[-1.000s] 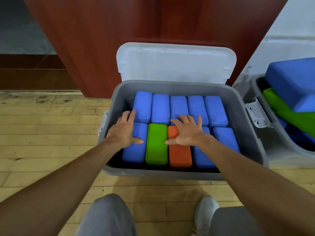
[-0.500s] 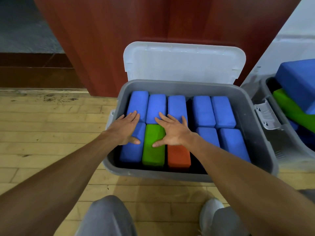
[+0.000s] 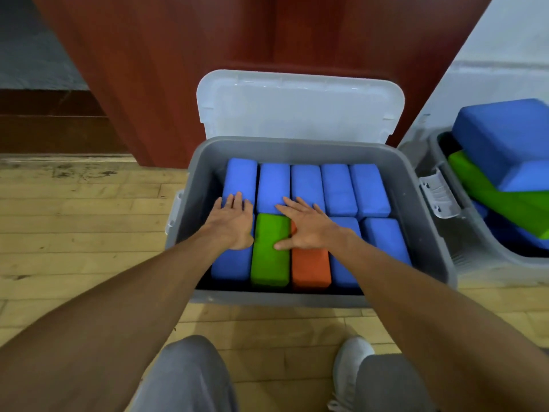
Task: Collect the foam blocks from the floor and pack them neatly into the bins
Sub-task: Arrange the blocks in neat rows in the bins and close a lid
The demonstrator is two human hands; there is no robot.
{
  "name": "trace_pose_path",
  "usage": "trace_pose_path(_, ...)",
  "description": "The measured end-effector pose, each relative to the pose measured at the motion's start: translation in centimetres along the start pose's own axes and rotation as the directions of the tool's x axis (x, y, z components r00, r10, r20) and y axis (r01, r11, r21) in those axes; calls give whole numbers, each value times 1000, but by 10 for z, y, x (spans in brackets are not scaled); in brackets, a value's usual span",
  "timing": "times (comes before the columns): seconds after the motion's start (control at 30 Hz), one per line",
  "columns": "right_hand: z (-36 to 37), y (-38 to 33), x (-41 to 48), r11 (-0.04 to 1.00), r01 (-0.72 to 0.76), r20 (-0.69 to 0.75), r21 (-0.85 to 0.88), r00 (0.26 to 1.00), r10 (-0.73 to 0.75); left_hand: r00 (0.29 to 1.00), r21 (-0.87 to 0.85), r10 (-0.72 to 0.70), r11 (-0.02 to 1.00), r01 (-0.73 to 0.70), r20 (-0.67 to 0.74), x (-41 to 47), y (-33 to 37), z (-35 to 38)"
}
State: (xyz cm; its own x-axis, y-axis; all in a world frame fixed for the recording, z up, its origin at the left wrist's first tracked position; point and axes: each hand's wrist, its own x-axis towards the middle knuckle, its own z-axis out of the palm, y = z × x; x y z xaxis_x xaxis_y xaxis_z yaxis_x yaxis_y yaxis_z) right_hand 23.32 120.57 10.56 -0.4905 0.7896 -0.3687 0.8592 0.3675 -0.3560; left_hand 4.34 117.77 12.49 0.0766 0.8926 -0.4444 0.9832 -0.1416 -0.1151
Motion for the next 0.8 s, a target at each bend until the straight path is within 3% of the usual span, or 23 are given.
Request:
trace_pose_path(0.1,-4,22,-18,997,-71,-267,-16,962,64,999,-90,-29,996,28,-15,-6,15,-3)
trace_pose_path(0.17,-6,48,-38,971,-234,-439,39,869,228,993,-148,83,984,-94,-78,-8,32,-2)
trace_pose_path(0.2,-6,61,-49,946,-315,-450,80,835,316,979,-200,167,962,-189,-120,-7,44,-3)
trace_pose_path(0.3,-5,93,-73,899,-408,-303,160,846,438,934,-329,313,876,-353,-170,4,83,-4)
trace_pose_path(0.4,-10,109,-79,910,-366,-203,193,893,403,929,-268,337,891,-367,-152,21,109,1)
trace_pose_path(0.5,-17,121,-76,942,-314,-189,120,924,332,915,-182,362,902,-392,-178,36,117,1)
trace_pose_path(0.63,-21,119,-76,950,-302,-222,75,924,311,925,-183,364,907,-379,-109,44,109,1)
trace_pose_path(0.8,-16,105,-71,952,-305,-267,33,915,303,922,-213,361,899,-383,-139,43,92,2)
